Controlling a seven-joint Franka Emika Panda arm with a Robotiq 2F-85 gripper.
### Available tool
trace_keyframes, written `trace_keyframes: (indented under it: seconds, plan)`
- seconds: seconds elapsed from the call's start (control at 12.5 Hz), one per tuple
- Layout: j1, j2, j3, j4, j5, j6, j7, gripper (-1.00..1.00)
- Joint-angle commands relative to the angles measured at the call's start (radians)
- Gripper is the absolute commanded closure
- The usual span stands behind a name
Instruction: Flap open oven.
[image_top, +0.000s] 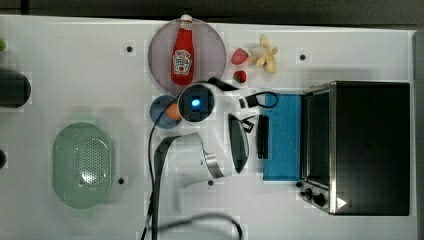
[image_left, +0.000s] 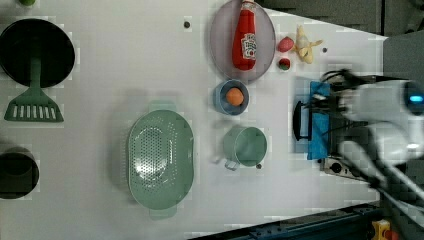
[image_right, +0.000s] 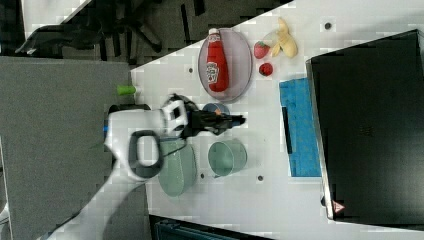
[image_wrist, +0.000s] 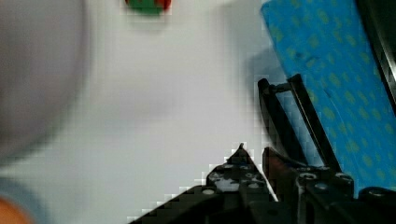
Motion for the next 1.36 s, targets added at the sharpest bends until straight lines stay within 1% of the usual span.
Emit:
trace_keyframes:
  seconds: [0.08,0.24,0.32,0.48,0.72,1.04,1.36]
  plan:
    - [-0.005,-0.178,-0.010,0.072,0.145,-0.157,0.059,0.65]
    - [-0.005,-0.262,-0.026,0.122,0.277,-0.341,0.066,0.65]
    - [-0.006,-0.294,-0.033,0.156,0.302,-0.423,0.067,0.65]
    - [-0.006,-0.352,-0.038,0.229,0.299,-0.519,0.067,0.65]
    - [-0.006,-0.413,-0.039,0.300,0.278,-0.592,0.068,0.65]
    - [-0.007,-0.442,-0.041,0.348,0.265,-0.752,0.216,0.65]
    - [-0.010,-0.443,-0.049,0.352,0.262,-0.782,0.219,0.65]
